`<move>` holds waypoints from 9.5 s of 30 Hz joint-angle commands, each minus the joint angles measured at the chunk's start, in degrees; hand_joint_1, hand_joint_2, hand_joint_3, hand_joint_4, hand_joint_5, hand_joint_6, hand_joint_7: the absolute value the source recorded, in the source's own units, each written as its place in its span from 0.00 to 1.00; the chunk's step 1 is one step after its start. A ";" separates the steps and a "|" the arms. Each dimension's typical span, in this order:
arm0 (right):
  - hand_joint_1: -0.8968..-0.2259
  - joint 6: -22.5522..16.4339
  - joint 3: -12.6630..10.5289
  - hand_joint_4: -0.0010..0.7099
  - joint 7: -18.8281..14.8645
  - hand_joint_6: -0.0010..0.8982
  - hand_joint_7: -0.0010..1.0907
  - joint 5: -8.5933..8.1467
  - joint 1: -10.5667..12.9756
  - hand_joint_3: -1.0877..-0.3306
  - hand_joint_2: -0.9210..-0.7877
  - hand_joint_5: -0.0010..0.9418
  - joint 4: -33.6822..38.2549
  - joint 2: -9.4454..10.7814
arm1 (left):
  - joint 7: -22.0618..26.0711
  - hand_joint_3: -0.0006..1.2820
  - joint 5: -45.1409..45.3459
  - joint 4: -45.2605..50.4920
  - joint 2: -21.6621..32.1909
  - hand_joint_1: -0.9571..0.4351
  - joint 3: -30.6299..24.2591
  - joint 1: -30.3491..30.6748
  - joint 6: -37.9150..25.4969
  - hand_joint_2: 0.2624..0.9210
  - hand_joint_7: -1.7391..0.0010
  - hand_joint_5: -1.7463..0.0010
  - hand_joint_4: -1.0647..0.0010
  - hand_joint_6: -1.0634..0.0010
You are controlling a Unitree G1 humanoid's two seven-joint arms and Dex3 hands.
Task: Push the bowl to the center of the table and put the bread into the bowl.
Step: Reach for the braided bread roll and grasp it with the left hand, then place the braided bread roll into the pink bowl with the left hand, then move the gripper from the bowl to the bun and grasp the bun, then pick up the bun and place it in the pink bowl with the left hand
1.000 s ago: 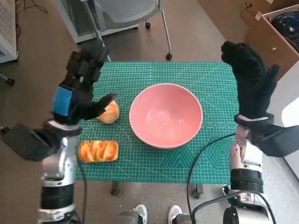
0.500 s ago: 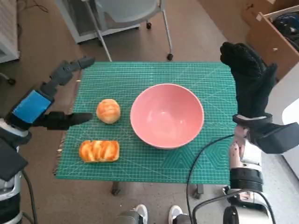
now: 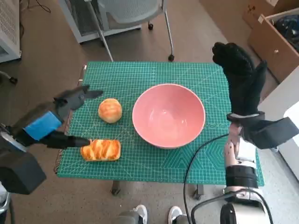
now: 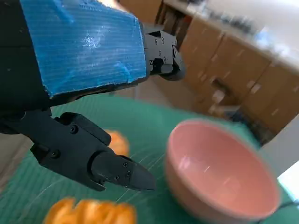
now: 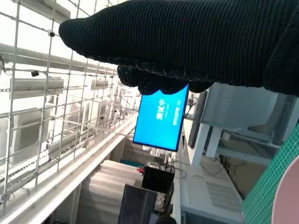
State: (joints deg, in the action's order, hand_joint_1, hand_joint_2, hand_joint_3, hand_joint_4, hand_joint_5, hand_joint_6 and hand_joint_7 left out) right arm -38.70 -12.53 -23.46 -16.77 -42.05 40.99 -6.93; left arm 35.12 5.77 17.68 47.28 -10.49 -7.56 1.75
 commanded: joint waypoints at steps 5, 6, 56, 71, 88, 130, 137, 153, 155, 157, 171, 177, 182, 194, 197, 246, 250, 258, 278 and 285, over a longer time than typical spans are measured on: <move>0.41 -0.05 -0.56 0.31 -2.36 0.08 0.39 -1.71 -1.08 0.44 0.00 0.01 3.29 0.56 | -0.19 0.00 5.41 -2.93 0.50 0.46 4.19 2.31 2.62 0.85 0.94 1.00 0.82 0.72; 0.40 -0.08 -0.61 0.31 -2.56 0.08 0.39 -1.79 -1.21 0.44 0.00 0.01 3.50 0.61 | -0.34 0.00 5.91 -3.20 0.40 0.46 4.59 2.45 2.89 0.85 0.95 1.00 0.81 0.71; 0.42 -0.02 -1.16 0.31 -3.10 0.10 0.36 -1.61 -0.11 0.44 0.00 0.00 2.50 0.89 | 1.94 0.08 16.13 -20.32 -2.44 0.60 20.41 -2.10 4.47 0.97 0.49 0.62 0.34 0.42; 0.42 -0.54 -1.20 0.31 -2.81 0.09 0.35 -1.14 -0.50 0.44 0.00 0.00 3.79 0.95 | 3.34 0.09 10.37 -10.21 -0.70 0.69 13.37 -1.45 3.62 1.00 0.46 0.17 0.47 0.35; 0.43 -0.65 -1.27 0.31 -3.14 0.10 0.35 -1.53 -1.13 0.45 0.00 0.00 4.57 1.37 | 2.46 0.04 0.53 1.20 -2.27 0.69 4.64 -9.74 -0.77 1.00 0.33 0.35 0.39 0.34; 0.43 -0.14 -1.74 0.31 -1.00 0.10 0.34 -0.51 4.14 0.43 0.00 0.00 -2.49 0.15 | -6.05 0.10 10.31 -33.66 -25.91 0.69 26.48 -38.89 10.06 1.00 0.31 0.27 0.45 0.44; 0.44 0.59 -1.57 0.31 0.13 0.09 0.34 -0.40 5.02 0.42 0.00 0.00 -4.07 0.13 | -5.16 0.07 10.16 -36.81 -26.51 0.60 26.65 -38.93 10.66 0.91 0.65 0.80 0.68 0.73; 0.43 0.93 -0.98 0.31 1.23 0.08 0.36 -0.23 5.53 0.42 0.00 0.00 -4.83 0.28 | -6.31 0.01 14.79 -37.84 -24.14 0.32 27.75 -38.02 14.00 0.92 0.88 1.00 1.00 1.00; 0.43 0.85 -0.90 0.31 1.19 0.08 0.36 -0.27 5.51 0.42 0.00 0.00 -4.75 0.27 | -6.61 0.01 15.02 -37.89 -24.08 0.29 27.64 -37.90 14.60 0.92 0.90 1.00 1.00 1.00; 0.43 0.79 -0.84 0.31 1.12 0.08 0.36 -0.35 5.40 0.42 0.00 0.00 -4.51 0.31 | -7.03 0.01 15.13 -38.11 -23.82 0.27 27.47 -37.75 15.49 0.93 0.91 1.00 1.00 1.00; 0.44 0.43 -0.38 0.31 1.03 0.07 0.37 -0.15 4.51 0.43 0.00 0.00 -3.41 0.47 | -7.01 0.01 13.61 -34.50 -18.79 0.18 23.99 -35.45 17.18 0.97 0.91 1.00 1.00 0.99; 0.44 0.43 -0.40 0.31 0.60 0.07 0.37 -0.42 4.13 0.43 0.00 0.00 -2.76 0.42 | -5.54 0.00 11.53 -30.57 -15.07 0.21 19.98 -33.82 15.24 0.89 0.90 1.00 1.00 0.98; 0.44 0.41 -0.45 0.31 0.20 0.07 0.37 -0.72 3.83 0.43 0.00 0.00 -2.08 0.46 | -5.89 0.00 12.61 -27.70 -12.96 0.20 18.32 -32.60 12.61 0.84 0.95 1.00 1.00 1.00; 0.43 -0.80 -0.42 0.32 -1.45 0.07 0.37 -0.88 2.50 0.44 0.00 0.00 0.75 0.42 | -5.54 0.00 15.36 -21.40 -9.75 0.19 16.65 -29.39 3.91 0.73 0.96 1.00 1.00 0.98; 0.43 -0.78 -0.50 0.32 -2.03 0.07 0.37 -1.10 2.13 0.44 0.00 0.00 1.34 0.25 | -5.11 0.00 14.79 -21.33 -9.70 0.22 16.51 -28.84 2.38 0.72 0.96 1.00 1.00 0.97; 0.43 -1.47 -1.47 0.29 -4.24 0.07 0.35 -1.11 2.39 0.43 0.00 0.00 2.42 -0.64 | -4.96 0.01 24.32 -48.04 -13.09 0.52 29.14 -34.57 -10.04 0.73 0.97 1.00 1.00 0.90; 0.43 -1.41 -1.45 0.29 -4.10 0.07 0.35 -1.12 2.46 0.43 0.00 0.00 2.28 -0.64 | -9.14 0.01 25.65 -52.37 -15.06 0.54 30.03 -35.56 -9.71 0.76 0.97 1.00 0.97 0.85; 0.43 -1.31 -1.08 0.29 -3.83 0.07 0.35 -0.89 3.32 0.43 0.00 0.00 1.35 -0.49 | -20.81 0.02 27.99 -62.25 -17.67 0.67 31.61 -36.54 -3.90 0.93 0.96 0.98 0.61 0.54; 0.45 -1.24 -1.19 0.29 -4.14 0.07 0.35 -1.20 4.10 0.42 0.00 0.00 1.41 -0.93 | -27.46 0.09 26.32 -65.72 -15.52 0.69 29.56 -37.44 9.29 1.00 0.31 0.30 0.39 0.47; 0.45 -0.87 -1.10 0.29 -4.49 0.07 0.35 -1.51 4.43 0.42 0.00 0.00 0.65 -0.94 | -24.69 0.09 23.75 -55.10 -14.06 0.69 26.00 -35.17 8.33 1.00 0.29 0.31 0.40 0.46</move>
State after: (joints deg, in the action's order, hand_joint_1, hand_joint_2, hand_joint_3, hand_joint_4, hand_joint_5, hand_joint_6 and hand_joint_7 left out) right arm -40.48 -13.56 -27.70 -17.88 -39.22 41.70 -7.79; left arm 9.23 31.26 -42.62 31.91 17.40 -43.54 10.38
